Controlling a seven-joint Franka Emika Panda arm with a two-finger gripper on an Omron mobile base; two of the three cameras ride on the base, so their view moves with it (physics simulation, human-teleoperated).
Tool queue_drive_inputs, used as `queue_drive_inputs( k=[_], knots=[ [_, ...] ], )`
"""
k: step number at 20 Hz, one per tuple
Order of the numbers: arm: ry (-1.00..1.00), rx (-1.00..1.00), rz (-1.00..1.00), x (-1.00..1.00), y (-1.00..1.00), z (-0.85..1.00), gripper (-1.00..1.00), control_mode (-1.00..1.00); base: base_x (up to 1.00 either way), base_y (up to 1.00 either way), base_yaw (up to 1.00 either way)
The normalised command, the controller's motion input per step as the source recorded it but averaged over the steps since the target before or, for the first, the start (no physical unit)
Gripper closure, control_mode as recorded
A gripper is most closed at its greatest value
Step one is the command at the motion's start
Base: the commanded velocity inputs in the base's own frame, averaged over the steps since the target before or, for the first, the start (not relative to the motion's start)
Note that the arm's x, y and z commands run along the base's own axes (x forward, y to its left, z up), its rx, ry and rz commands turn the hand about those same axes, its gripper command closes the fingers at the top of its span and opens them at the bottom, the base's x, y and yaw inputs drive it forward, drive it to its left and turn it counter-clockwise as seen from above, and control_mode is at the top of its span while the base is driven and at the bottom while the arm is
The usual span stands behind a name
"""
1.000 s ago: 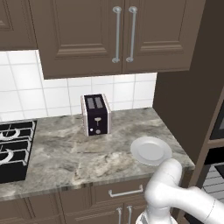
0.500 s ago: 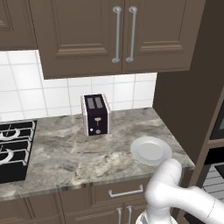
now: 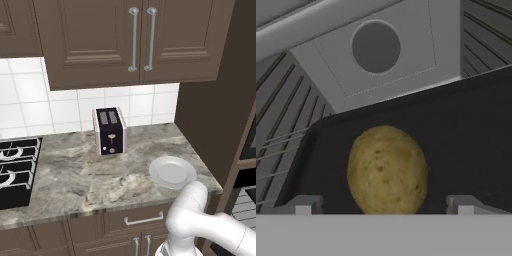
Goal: Place the potato on the rack of the oven.
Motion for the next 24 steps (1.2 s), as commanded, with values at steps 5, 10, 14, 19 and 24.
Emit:
queue_drive_inputs(
  k=[5, 10, 14, 19, 24],
  knots=[
    [0.00, 0.01, 0.00, -0.77, -0.18, 0.34, -1.00, -1.00, 0.00, 0.00, 0.00],
    [0.03, 0.00, 0.00, -0.94, -0.02, 0.71, -1.00, -1.00, 0.00, 0.00, 0.00],
    [0.03, -0.03, 0.00, -1.00, 0.16, 0.86, -1.00, -1.00, 0.00, 0.00, 0.00],
    [0.01, -0.13, 0.00, -1.00, 0.84, 0.72, -1.00, -1.00, 0.00, 0.00, 0.00],
    [0.00, -0.24, 0.00, -0.87, 1.00, 0.37, -1.00, -1.00, 0.00, 0.00, 0.00]
  ],
)
